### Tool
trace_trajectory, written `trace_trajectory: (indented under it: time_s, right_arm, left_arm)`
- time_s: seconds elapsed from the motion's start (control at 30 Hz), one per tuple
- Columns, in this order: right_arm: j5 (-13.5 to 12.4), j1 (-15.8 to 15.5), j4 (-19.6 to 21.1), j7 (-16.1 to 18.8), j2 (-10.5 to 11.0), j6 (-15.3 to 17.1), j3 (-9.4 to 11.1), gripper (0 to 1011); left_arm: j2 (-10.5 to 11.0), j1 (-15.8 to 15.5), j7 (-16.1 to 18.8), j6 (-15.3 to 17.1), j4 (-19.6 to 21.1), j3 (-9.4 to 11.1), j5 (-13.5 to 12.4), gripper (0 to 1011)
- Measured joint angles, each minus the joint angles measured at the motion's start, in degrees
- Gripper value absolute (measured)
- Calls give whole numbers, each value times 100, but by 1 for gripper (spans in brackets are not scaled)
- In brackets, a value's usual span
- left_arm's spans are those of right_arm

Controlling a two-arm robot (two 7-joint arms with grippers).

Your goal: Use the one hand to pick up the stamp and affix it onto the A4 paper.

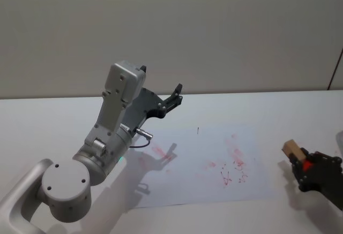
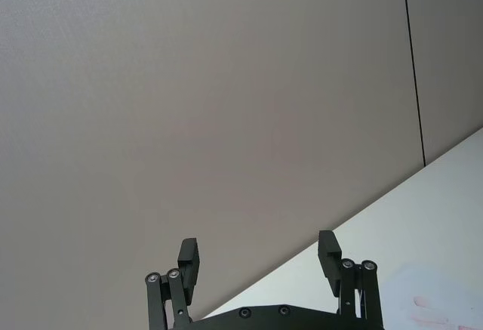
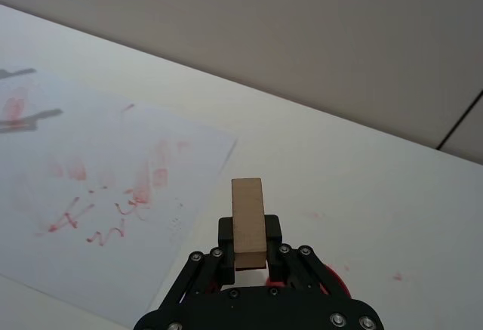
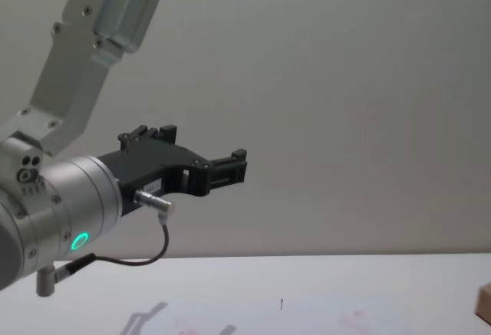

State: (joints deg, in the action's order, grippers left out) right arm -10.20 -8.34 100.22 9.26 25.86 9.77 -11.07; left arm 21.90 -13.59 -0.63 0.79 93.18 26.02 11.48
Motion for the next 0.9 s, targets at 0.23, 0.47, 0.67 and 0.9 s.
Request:
trace_trajectory:
  time_s: [0.23,0.47,0.67,0.9]
  right_arm:
    - [-35,-15,224,326,-59,-112,-88,216]
    - [79,8,326,633,-179,2,-241,216]
    - [337,38,339,762,-266,219,-371,216]
    - [770,103,282,783,-369,471,-508,216]
  left_arm:
    - [0,0,0,0,0,0,0,1001]
    - [0,0,0,0,0,0,0,1001]
    - [0,0,0,0,0,0,0,1001]
    - [0,0,1,0,0,0,0,1001]
